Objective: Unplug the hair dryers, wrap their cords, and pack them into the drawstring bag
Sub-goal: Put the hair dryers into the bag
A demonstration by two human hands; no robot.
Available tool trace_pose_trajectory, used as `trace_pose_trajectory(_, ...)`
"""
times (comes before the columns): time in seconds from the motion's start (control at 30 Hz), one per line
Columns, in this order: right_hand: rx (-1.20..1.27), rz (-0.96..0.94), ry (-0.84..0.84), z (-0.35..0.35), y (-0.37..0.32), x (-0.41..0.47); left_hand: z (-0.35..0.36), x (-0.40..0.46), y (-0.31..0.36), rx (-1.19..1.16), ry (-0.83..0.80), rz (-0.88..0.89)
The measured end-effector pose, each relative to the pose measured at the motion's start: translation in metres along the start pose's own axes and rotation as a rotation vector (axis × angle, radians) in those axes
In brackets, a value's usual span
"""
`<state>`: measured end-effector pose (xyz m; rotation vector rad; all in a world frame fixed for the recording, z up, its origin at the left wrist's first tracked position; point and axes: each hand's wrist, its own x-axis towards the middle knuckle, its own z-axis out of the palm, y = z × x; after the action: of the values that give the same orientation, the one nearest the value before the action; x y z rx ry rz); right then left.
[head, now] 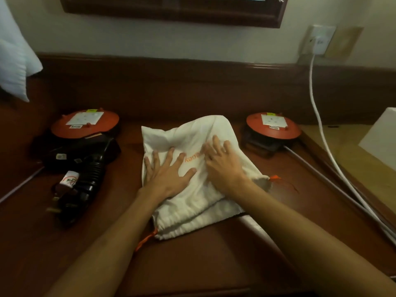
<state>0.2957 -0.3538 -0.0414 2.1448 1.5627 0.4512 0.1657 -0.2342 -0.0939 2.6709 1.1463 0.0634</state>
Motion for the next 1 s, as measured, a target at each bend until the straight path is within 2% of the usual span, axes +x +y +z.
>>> trace_pose_trajectory(0.07,-0.146,-0.042,-0.097,0.000,-0.009,0.006,0.001,0.000,0.000,0.017,0.001,0.011)
trace_pose_trajectory(0.17,-0.111,-0.089,-0.127,-0.002,-0.004,0.014,0.002,0.000,-0.003,0.050,-0.001,0.020)
trace_pose_trajectory(0.33,0.102,-0.107,0.030,0.020,0.019,0.006,0.001,0.002,-0.009,0.066,0.017,0.044)
trace_pose_trajectory(0.5,0.174,-0.120,0.040,0.026,0.024,0.007,-0.002,0.000,-0.008,0.047,0.014,0.045)
trace_pose_trajectory(0.67,0.294,-0.105,0.147,0.025,0.033,0.003,-0.002,-0.001,-0.008,0.049,0.012,0.043)
trace_pose_trajectory(0.87,0.139,-0.012,-0.014,0.021,0.012,0.001,-0.001,-0.003,-0.007,0.042,0.022,0.022)
trace_pose_trajectory(1.0,0.100,-0.012,-0.036,0.021,0.011,0.003,0.000,-0.006,-0.003,0.015,0.011,0.006)
